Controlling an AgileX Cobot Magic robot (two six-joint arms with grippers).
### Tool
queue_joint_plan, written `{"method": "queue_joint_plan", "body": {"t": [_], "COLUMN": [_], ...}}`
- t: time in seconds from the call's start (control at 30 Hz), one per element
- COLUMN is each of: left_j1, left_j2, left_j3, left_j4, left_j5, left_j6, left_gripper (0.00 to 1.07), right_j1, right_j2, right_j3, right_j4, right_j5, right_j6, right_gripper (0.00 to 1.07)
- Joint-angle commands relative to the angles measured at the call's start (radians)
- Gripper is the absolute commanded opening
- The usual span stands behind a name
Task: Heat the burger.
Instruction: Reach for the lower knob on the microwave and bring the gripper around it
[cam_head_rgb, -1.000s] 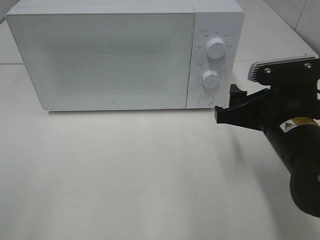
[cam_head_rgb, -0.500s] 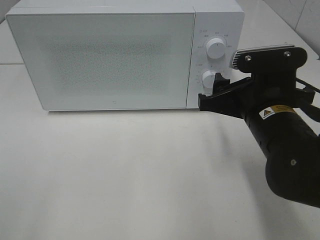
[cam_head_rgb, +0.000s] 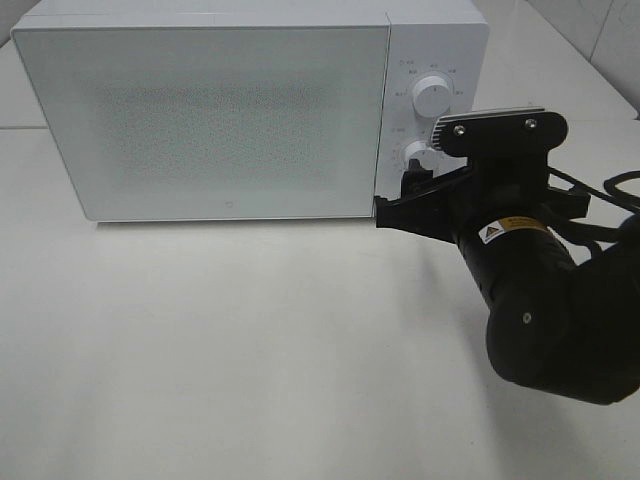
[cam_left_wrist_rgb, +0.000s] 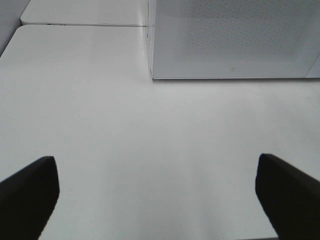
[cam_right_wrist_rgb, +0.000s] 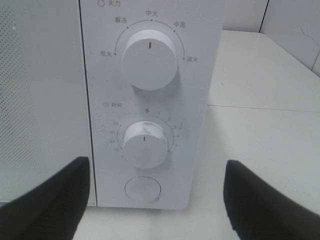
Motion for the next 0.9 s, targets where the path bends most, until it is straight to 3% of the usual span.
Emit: {"method": "queue_joint_plan", "body": {"t": [0.03, 0.53, 0.9], "left_j1": [0.003, 0.003, 0.003], "left_j2": [-0.023, -0.023, -0.023], "left_j3": [0.003, 0.003, 0.003], "left_j4": [-0.007, -0.007, -0.007], "left_j5": [-0.005, -0.005, -0.005], "left_j6": [0.0, 0.0, 0.0], "left_gripper": [1.0, 1.0, 1.0], "right_j1": [-0.019, -0.039, -0.117], "right_j2": [0.01, 0.078, 0.111], "right_j3": [-0.023, -0.094, -0.111], "right_j4": [-0.023, -0.048, -0.131], "right_j5": [-0.018, -0.018, 0.005], "right_j6": [0.01, 0.008, 0.078], "right_gripper": [0.72, 0.72, 0.72]}}
